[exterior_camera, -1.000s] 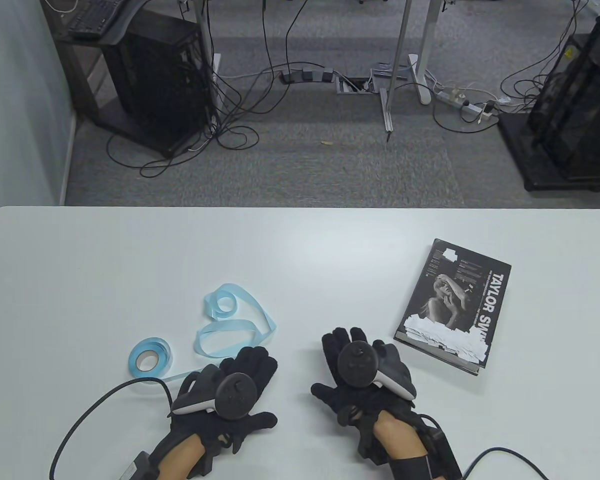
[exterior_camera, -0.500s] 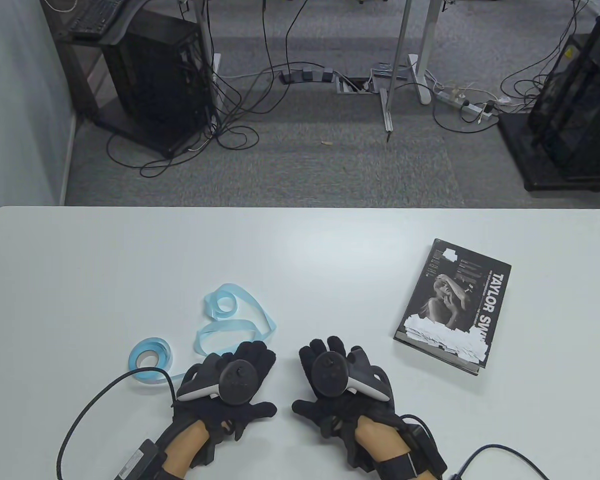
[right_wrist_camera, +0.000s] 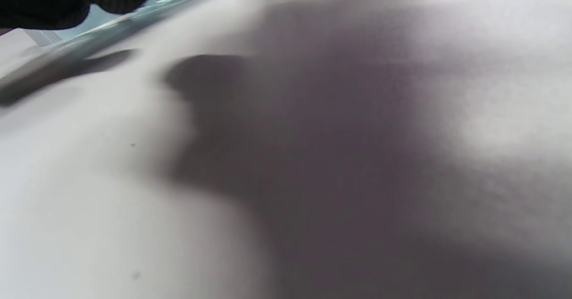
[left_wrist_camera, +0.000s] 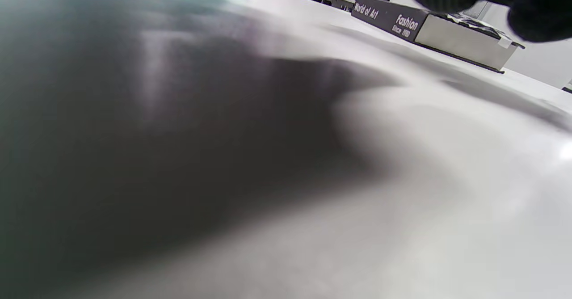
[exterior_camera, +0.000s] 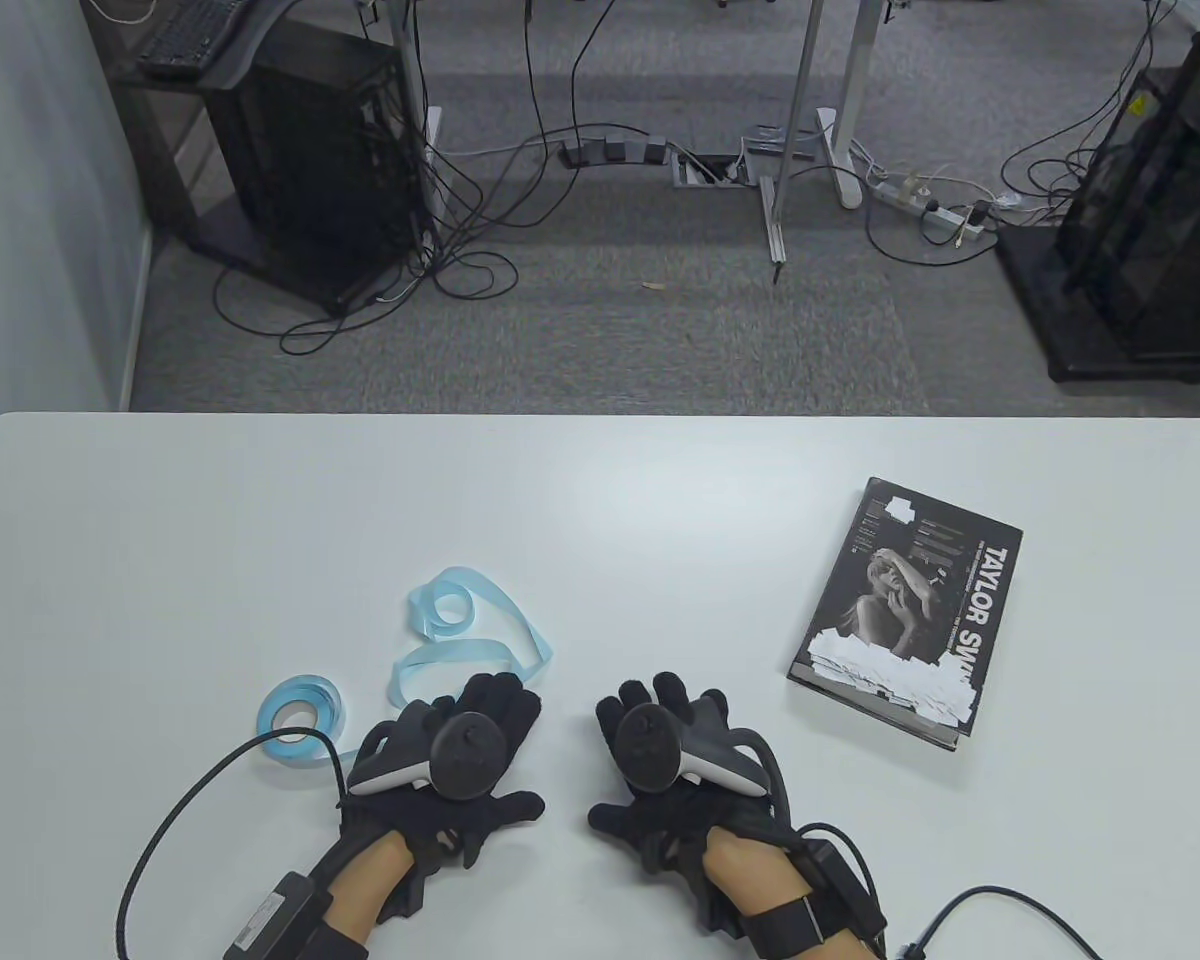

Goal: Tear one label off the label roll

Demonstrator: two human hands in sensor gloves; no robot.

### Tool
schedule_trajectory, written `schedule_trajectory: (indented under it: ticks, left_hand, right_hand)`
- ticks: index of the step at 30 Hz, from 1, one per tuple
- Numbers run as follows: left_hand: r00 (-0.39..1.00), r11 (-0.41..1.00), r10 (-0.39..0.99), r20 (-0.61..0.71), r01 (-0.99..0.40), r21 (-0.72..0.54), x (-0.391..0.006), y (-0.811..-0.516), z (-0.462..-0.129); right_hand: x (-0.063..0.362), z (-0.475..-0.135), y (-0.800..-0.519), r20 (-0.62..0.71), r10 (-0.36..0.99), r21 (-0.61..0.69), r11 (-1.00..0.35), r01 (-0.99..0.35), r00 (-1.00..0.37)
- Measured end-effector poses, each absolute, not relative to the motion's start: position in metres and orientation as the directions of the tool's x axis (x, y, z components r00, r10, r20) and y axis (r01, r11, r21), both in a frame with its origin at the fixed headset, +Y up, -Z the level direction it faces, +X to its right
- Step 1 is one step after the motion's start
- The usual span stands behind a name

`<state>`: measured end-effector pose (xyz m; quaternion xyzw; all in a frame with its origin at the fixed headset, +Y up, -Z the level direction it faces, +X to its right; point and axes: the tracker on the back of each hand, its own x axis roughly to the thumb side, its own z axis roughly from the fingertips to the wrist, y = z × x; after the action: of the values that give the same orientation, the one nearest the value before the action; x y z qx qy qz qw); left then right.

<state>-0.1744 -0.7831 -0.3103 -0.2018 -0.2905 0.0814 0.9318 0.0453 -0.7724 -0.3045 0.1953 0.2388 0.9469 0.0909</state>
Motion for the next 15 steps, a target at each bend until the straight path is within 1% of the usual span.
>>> schedule_trajectory:
  ticks: [4, 7, 15]
  left_hand:
    - [0.828, 0.912, 0.247, 0.504, -0.022, -0.410, -0.1792, -0.7835, -0.3118]
    - [0.829, 0.911, 0.242, 0.504, -0.015, -0.412, -0.1801, -0.7836, -0.3123]
    - [0.827, 0.912, 0.246, 0.505, -0.022, -0.409, -0.1809, -0.7826, -0.3142]
  right_hand:
    - [0.0442, -0.3081, -0.7726, 0.338, 0.230, 0.469, -0.882, -0.049, -0.913]
    - [0.0437, -0.3097, -0.7716, 0.343, 0.248, 0.457, -0.887, -0.070, -0.906]
    - [0.0510, -0.3148, -0.7731, 0.318, 0.238, 0.465, -0.883, -0.067, -0.918]
